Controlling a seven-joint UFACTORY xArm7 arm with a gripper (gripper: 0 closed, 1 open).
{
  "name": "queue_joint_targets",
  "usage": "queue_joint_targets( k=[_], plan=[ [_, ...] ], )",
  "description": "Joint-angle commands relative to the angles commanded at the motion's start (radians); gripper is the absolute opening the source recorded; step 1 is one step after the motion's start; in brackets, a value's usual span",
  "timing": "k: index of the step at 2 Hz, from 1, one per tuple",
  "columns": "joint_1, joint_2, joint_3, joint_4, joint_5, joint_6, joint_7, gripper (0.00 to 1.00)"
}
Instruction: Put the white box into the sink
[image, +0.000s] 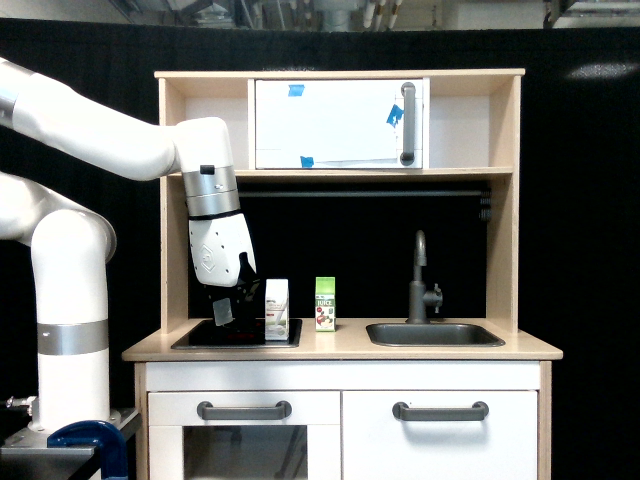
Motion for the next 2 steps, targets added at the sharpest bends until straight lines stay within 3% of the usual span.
queue_joint_targets(
  k=[1,2],
  plan=[
    [0.176,0.225,-0.231,0.135,-0.074,-0.038,-0.491,1.00],
    [0.253,0.178,-0.272,0.190,-0.034,0.075,-0.663,1.00]
  ],
)
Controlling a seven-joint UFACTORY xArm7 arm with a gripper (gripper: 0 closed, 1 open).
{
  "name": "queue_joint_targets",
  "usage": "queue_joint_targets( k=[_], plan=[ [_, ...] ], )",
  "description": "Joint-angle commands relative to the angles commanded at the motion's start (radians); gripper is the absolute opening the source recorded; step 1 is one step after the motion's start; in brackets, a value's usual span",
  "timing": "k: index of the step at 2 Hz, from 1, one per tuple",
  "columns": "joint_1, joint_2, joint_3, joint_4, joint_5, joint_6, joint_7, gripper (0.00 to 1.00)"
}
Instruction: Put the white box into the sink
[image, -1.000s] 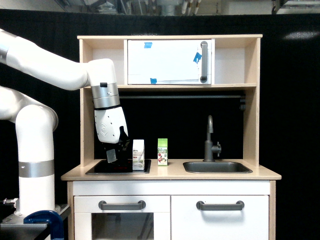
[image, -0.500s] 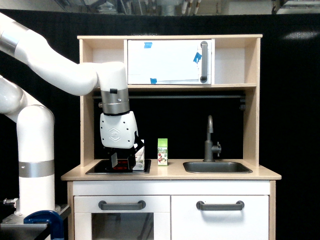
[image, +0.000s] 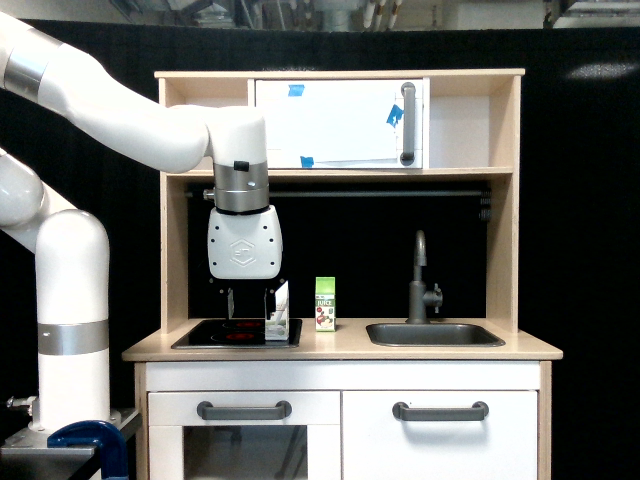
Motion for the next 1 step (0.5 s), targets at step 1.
queue_joint_targets(
  k=[1],
  plan=[
    [0.067,0.043,-0.090,0.032,0.093,0.002,-0.067,1.00]
  ],
)
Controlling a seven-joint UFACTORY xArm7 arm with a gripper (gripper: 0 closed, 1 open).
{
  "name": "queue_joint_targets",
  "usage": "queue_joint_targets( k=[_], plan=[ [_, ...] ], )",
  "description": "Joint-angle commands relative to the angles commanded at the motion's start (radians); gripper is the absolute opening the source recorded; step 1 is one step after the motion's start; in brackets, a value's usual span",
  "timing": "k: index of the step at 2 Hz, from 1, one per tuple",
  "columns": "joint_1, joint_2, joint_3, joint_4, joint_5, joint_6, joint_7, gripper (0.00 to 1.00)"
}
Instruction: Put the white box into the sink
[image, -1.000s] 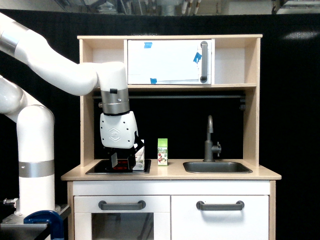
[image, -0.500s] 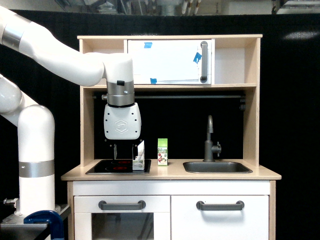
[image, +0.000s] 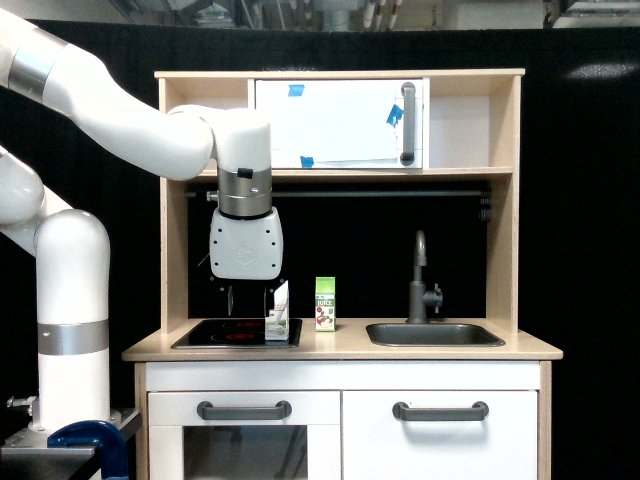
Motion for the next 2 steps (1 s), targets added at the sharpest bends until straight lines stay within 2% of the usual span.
queue_joint_targets(
  k=[1,2],
  plan=[
    [0.048,0.036,-0.005,-0.006,0.059,-0.052,0.016,1.00],
    [0.165,0.104,0.074,0.001,0.159,-0.154,0.101,1.00]
  ],
)
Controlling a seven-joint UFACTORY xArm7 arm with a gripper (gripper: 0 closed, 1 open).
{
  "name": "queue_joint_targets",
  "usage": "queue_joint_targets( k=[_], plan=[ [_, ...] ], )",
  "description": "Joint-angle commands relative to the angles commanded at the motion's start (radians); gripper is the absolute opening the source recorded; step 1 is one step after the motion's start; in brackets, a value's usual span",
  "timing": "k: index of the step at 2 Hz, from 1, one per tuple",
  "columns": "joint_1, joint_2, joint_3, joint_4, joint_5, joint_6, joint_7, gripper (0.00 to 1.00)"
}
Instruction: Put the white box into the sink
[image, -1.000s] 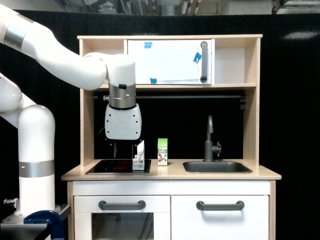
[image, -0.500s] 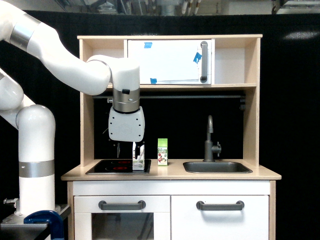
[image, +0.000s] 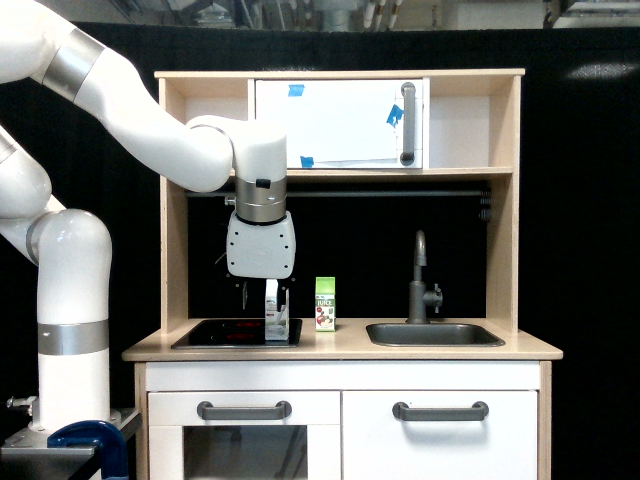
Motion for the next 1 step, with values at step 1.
queue_joint_targets(
  k=[1],
  plan=[
    [0.092,0.088,0.025,0.030,0.074,-0.080,0.026,1.00]
  ],
)
